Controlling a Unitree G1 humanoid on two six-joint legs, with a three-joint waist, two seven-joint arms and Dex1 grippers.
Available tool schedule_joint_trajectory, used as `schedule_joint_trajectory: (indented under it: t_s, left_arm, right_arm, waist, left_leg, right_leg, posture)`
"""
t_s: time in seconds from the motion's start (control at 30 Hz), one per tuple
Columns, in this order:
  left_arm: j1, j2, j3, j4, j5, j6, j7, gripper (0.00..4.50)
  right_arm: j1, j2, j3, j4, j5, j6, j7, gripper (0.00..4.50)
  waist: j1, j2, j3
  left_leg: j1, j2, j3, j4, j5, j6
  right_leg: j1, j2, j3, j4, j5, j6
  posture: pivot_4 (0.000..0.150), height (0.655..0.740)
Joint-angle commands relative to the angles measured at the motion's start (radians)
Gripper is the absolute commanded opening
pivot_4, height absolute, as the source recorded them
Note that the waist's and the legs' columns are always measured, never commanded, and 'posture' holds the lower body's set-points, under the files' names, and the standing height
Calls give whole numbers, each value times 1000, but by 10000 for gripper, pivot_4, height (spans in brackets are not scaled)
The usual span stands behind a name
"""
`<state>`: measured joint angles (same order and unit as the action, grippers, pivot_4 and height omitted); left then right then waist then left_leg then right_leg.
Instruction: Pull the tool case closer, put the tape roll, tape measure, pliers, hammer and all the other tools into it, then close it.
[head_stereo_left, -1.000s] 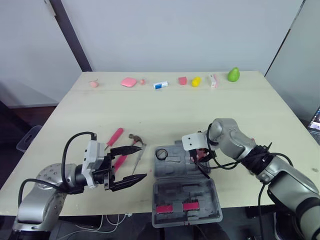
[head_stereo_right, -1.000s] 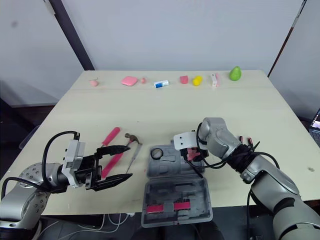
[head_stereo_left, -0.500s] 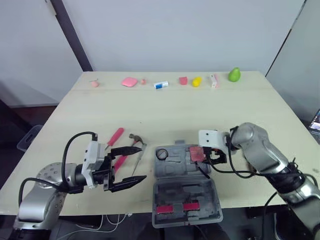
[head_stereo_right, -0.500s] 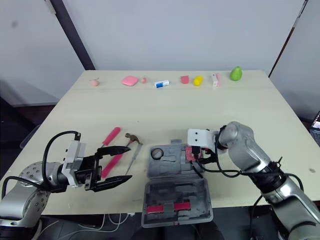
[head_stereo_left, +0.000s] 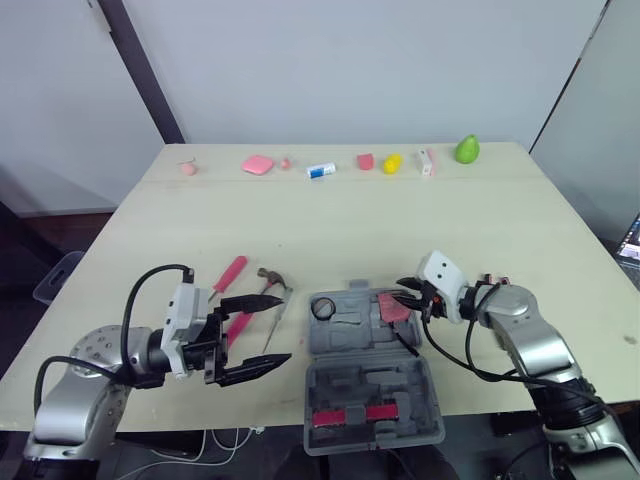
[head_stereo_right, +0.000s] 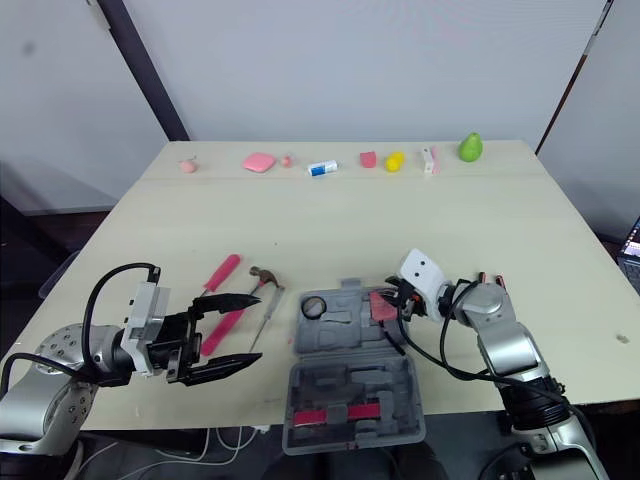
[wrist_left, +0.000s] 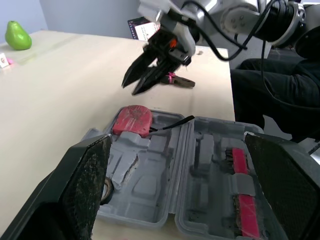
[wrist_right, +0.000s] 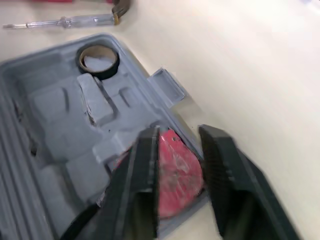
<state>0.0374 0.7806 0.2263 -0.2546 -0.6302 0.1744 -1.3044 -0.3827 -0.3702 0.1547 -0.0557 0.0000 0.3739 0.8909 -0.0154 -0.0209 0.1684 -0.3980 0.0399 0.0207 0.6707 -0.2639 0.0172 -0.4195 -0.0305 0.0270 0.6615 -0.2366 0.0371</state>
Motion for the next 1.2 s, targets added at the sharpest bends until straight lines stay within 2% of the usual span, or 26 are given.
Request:
schedule_joint_trajectory:
  t_s: [0.03,0.33,0.53,0.77,1.07,1.2]
  left_arm:
    - [-13,10,12,-6,-8,3,0,45000]
    - [-8,8,13,-33,-10,20,22,45000]
    - [-13,17,18,-37,-12,31,26,45000]
    - [1,15,25,-51,-18,47,39,45000]
    - [58,-19,79,-23,-41,83,118,45000]
    - [78,-31,109,18,-43,78,124,45000]
  right_arm:
    - [11,26,-39,59,63,-125,-21,12350]
    - [2,51,-23,342,88,-321,-26,12350]
    - [6,34,24,485,48,-246,-25,12350]
    - [16,13,82,481,15,-119,-36,12350]
    - [51,68,-30,318,115,-325,-114,12350]
    - [101,67,-90,171,189,-321,-136,12350]
  waist:
    - [0,0,0]
    - [-1,0,0]
    - [-2,-1,-1]
    - [0,-7,-6]
    - [1,-8,-8]
    - [-1,-6,-7]
  left_leg:
    - [0,0,0,0,0,0]
    - [0,0,0,0,0,0]
    - [3,0,0,0,0,0]
    - [11,0,0,-1,0,0]
    - [13,1,0,-2,0,0]
    - [9,1,0,-2,0,0]
  right_leg:
    - [0,0,0,0,0,0]
    - [0,0,0,0,0,0]
    - [2,0,1,0,0,0]
    - [10,0,1,0,-2,-4]
    - [10,0,2,0,-3,-4]
    - [7,0,2,0,-3,-4]
  posture:
    - [1500,7400]
    - [1500,7400]
    - [1500,7400]
    - [1500,7400]
    - [1500,7400]
    - [1500,7400]
